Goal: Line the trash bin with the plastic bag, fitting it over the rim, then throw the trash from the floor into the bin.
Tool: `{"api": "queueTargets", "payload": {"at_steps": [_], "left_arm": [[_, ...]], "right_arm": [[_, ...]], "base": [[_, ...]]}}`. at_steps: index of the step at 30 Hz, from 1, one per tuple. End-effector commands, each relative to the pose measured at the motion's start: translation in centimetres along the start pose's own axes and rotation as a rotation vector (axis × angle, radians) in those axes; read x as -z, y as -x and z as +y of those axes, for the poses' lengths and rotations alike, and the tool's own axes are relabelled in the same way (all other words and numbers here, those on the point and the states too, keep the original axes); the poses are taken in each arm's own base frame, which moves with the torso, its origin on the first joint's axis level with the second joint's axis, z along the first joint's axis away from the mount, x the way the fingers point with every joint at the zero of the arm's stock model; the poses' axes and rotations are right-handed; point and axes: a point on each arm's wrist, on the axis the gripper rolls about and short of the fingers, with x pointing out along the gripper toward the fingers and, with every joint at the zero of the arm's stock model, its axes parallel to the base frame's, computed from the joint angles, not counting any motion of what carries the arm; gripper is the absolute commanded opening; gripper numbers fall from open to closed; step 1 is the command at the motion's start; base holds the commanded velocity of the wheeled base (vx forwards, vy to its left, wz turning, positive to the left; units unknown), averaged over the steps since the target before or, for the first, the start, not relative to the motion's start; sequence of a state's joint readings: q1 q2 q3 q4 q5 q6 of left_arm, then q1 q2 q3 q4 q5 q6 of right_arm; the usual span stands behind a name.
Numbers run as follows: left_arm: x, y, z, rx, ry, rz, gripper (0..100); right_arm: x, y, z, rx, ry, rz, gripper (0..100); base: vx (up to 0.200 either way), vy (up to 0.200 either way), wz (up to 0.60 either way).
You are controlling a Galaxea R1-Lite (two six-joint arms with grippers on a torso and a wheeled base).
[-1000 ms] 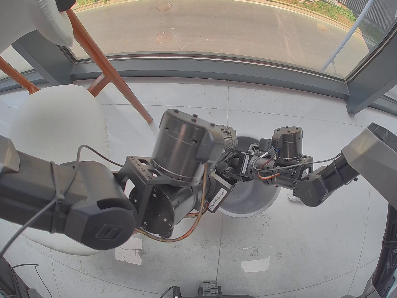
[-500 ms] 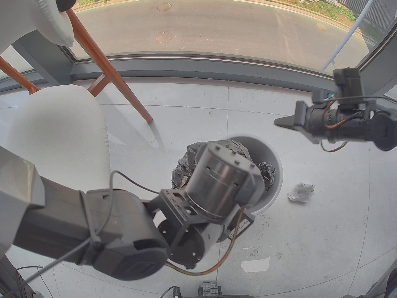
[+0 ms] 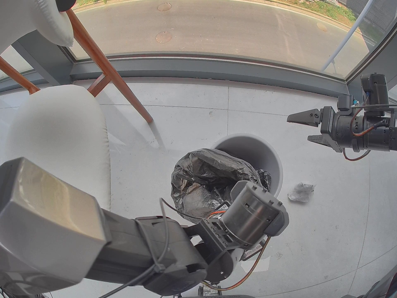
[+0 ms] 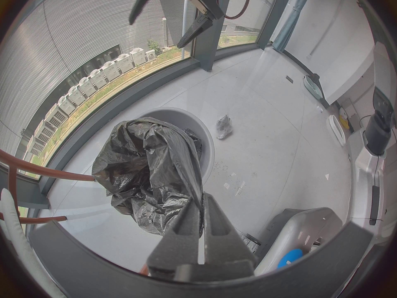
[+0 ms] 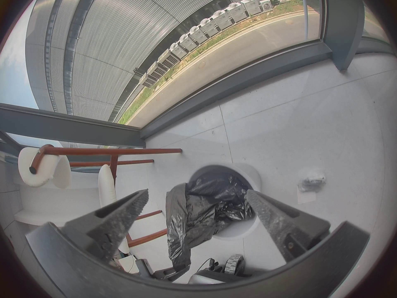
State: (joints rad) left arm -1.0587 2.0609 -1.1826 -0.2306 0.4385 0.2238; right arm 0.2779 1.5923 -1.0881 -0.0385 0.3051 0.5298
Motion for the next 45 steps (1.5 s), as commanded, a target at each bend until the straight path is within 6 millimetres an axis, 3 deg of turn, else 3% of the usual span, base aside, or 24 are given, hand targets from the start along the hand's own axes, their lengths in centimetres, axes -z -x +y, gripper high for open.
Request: {"api": "queueTargets", "payload": {"at_steps": [1,14,19,31,32,45], "left_arm": [[-1.2,-2.6,-0.2,-0.017,0.026,-0.025,0],[-5.5,-5.4,-0.3,-0.069,0.112,-0.195,0],[-6.6,-5.6,0.0,-0.143,0.145,-0.231,0],[-6.2,-5.3,-0.5,-0.141,0.139,-0.219,0],[-6.0,-5.3,-0.6,-0.138,0.136,-0.215,100],[-8.0,-4.6,0.2,-0.159,0.244,-0.352,100]], "right_arm": [[1.0,0.9,-0.4,0.013,0.003,0.014,100],[1.2,1.2,-0.7,0.025,-0.004,0.009,100],[0.9,1.7,-1.0,0.035,-0.012,-0.009,100],[1.3,2.2,-1.5,0.051,-0.021,-0.011,100],[1.3,2.1,-1.5,0.054,-0.023,-0.010,100],[2.0,3.0,-2.8,0.094,-0.046,-0.006,100]], "base": [[0.000,0.000,0.00],[0.000,0.000,0.00],[0.000,0.000,0.00],[0.000,0.000,0.00],[0.000,0.000,0.00],[0.000,0.000,0.00]]}}
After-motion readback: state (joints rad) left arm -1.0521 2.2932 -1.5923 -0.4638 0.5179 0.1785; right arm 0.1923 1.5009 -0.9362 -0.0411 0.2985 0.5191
